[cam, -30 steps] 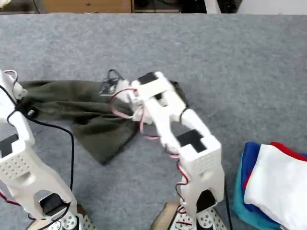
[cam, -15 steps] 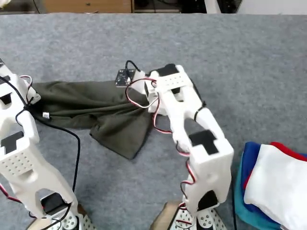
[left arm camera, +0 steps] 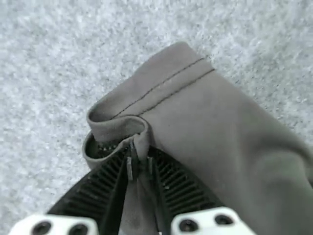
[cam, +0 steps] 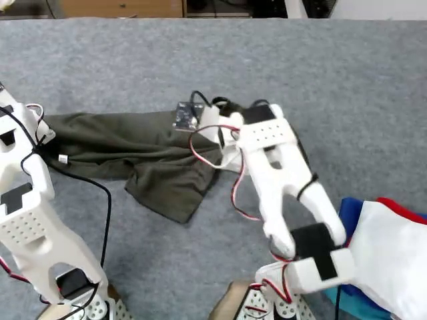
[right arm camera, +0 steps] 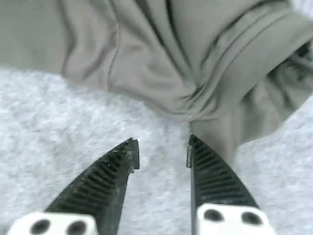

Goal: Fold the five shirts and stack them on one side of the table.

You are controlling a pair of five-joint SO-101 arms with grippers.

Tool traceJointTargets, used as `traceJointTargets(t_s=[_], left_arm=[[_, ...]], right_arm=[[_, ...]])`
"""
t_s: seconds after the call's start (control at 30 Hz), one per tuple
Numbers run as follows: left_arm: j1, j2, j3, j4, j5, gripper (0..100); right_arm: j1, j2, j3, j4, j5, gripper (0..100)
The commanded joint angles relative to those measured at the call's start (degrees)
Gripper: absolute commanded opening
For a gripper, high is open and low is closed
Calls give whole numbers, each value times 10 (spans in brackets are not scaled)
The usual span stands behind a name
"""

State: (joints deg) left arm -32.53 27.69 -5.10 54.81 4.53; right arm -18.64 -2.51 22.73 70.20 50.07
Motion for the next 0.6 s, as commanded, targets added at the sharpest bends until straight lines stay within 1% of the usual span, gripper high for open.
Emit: traceJointTargets(t_s=[0.0, 0.17, 0.3, 0.43, 0.57], left_arm=[[0, -10, -4, -6, -1, 18], [0, -11, 0, -5, 0, 18], [0, -12, 1, -6, 0, 18], [0, -12, 0, -7, 0, 18], [0, -12, 0, -6, 0, 18]], right_arm=[[-28, -71, 61, 4, -11, 177], [-152, -165, 165, -4, -24, 177], [-238, -175, 202, -18, -29, 177], [-277, -135, 209, -65, -27, 178], [-298, -73, 203, -103, -25, 175]])
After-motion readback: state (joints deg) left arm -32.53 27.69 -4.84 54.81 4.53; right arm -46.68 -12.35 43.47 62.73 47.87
